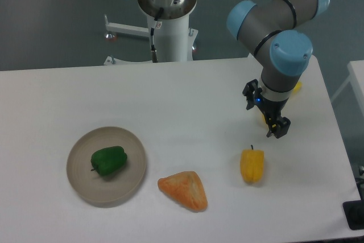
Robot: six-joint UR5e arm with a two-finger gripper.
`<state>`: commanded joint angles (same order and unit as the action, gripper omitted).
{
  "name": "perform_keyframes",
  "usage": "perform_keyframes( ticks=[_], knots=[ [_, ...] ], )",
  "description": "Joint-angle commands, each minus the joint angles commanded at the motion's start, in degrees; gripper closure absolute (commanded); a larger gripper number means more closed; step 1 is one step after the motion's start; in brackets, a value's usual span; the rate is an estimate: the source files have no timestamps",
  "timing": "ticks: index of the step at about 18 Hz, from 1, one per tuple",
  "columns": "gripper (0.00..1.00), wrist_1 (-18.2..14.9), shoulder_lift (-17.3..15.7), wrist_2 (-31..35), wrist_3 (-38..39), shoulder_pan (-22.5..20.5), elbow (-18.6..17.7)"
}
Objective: Pick up the green pepper from the plate
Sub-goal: 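Move the gripper over the green pepper on the beige plate and lower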
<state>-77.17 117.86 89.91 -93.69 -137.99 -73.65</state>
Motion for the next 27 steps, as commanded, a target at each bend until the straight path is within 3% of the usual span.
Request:
perform_keyframes(
  ticks=[10, 12, 18, 24, 27],
  knots=[
    [0.00, 0.18, -0.09, -2.80, 1.58, 0.53, 0.00],
    [0.00, 0.00, -0.61, -3.52, 6.56, 1.75, -0.26],
    [0.00, 0.18, -1.23, -3.43, 27.55, 11.05, -0.53],
    [0.00, 0.17, -1.23, -3.43, 41.98, 20.02, -1.93],
    [0.00, 0.96, -0.44, -3.43, 45.52, 23.63, -2.28]
  ],
)
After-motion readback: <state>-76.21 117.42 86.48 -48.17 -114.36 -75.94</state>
